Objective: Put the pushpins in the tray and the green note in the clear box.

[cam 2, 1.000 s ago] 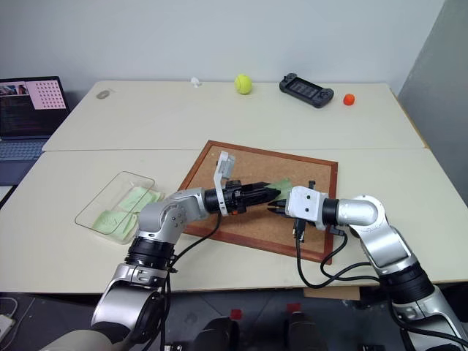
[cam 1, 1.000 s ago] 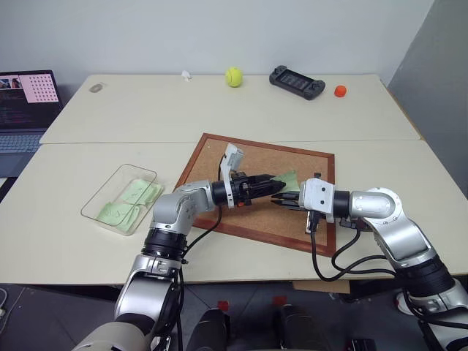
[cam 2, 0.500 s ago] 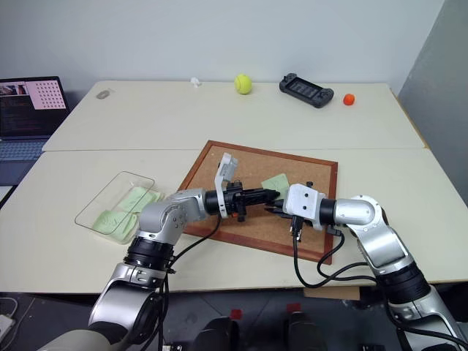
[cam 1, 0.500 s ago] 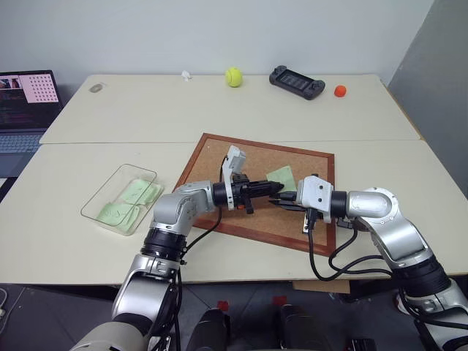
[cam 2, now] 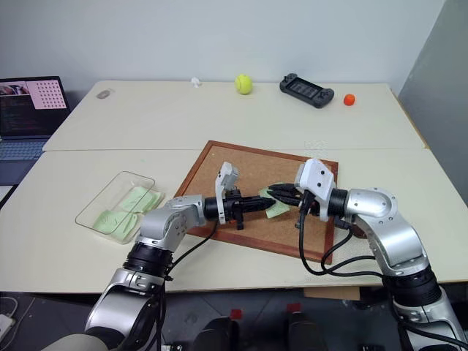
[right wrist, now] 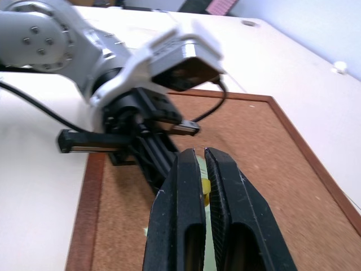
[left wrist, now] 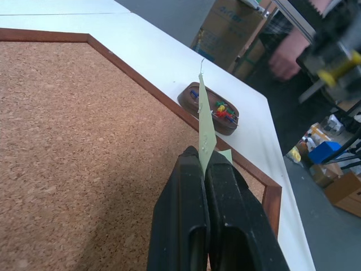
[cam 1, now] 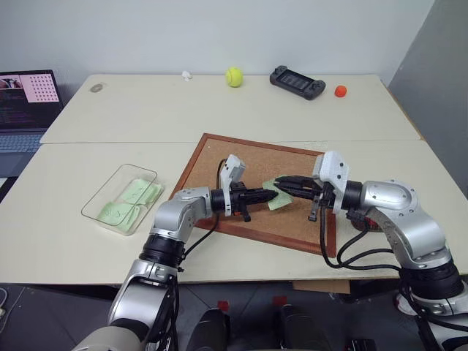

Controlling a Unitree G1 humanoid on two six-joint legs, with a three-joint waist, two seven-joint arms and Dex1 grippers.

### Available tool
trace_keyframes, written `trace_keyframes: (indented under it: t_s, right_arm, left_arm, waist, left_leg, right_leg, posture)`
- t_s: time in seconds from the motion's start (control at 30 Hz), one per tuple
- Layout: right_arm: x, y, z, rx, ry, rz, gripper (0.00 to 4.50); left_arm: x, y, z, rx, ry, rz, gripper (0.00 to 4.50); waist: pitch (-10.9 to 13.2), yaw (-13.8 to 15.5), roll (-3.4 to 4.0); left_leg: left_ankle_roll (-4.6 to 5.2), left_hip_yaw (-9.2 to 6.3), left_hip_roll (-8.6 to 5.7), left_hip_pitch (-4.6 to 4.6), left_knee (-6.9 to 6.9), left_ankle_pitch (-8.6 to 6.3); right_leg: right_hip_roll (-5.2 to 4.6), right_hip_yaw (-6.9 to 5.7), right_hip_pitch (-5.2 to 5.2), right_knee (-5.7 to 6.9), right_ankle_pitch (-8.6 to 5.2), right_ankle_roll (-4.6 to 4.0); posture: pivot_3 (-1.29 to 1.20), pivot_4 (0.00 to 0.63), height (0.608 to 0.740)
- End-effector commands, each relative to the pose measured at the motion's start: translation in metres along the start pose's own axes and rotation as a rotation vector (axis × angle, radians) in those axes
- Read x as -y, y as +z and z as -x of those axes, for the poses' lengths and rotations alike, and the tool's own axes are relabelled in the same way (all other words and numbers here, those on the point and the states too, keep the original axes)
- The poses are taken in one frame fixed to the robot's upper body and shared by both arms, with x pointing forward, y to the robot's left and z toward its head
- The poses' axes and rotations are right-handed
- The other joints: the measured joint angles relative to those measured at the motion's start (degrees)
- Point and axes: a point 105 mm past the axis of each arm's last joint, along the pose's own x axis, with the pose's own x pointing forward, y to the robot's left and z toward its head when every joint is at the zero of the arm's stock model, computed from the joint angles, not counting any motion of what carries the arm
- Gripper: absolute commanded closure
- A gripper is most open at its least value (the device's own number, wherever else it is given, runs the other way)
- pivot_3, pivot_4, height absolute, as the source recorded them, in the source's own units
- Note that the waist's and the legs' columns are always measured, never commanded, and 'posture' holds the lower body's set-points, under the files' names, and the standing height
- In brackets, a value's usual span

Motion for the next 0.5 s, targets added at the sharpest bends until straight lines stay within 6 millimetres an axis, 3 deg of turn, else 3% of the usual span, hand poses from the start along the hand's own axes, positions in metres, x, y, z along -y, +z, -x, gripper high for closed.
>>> trace_keyframes:
  t_s: [0.03, 0.17, 0.27, 0.4, 0.5]
  right_arm:
    - [0.026, 0.000, 0.032, -0.025, -0.180, -0.045, 4.50]
    - [0.043, -0.025, 0.075, -0.119, -0.416, -0.212, 4.50]
    - [0.048, -0.050, 0.111, -0.201, -0.604, -0.368, 4.50]
    - [0.047, -0.072, 0.137, -0.269, -0.747, -0.487, 4.50]
    - [0.048, -0.081, 0.144, -0.284, -0.801, -0.544, 4.50]
  left_arm:
    - [0.012, 0.015, -0.002, 0.010, -0.021, -0.159, 4.49]
    - [0.033, 0.021, -0.007, 0.014, -0.085, -0.351, 4.49]
    - [0.046, 0.014, -0.011, -0.019, -0.151, -0.478, 4.49]
    - [0.051, 0.002, -0.017, -0.074, -0.196, -0.607, 4.49]
    - [0.050, -0.001, -0.022, -0.077, -0.201, -0.611, 4.49]
  waist:
    - [0.00, 0.13, 0.00]
    - [0.00, 0.45, 0.00]
    - [-0.01, 0.64, 0.02]
    - [-0.02, 0.54, 0.03]
    - [-0.04, 0.08, 0.06]
  left_leg:
    - [0.00, 0.00, 0.00, 0.00, 0.00, 0.00]
    - [-0.01, -0.06, -0.03, -0.22, 0.01, 0.00]
    - [-0.01, -0.04, -0.05, -0.42, 0.04, 0.01]
    - [0.01, 0.10, -0.03, -0.38, 0.02, 0.00]
    - [0.02, 0.20, -0.04, -0.33, 0.02, 0.00]
  right_leg:
    - [0.00, 0.00, 0.00, 0.00, 0.00, 0.00]
    - [-0.04, -0.01, -0.08, -0.04, 0.00, -0.01]
    - [-0.07, 0.01, -0.27, -0.01, 0.01, -0.01]
    - [-0.03, 0.10, -0.29, 0.00, 0.01, -0.01]
    - [0.04, 0.11, -0.28, 0.04, 0.01, -0.01]
  posture:
    - [0.00, 0.150, 0.740]
    - [0.00, 0.150, 0.740]
    - [0.00, 0.150, 0.740]
    - [0.00, 0.150, 0.740]
    - [0.00, 0.150, 0.740]
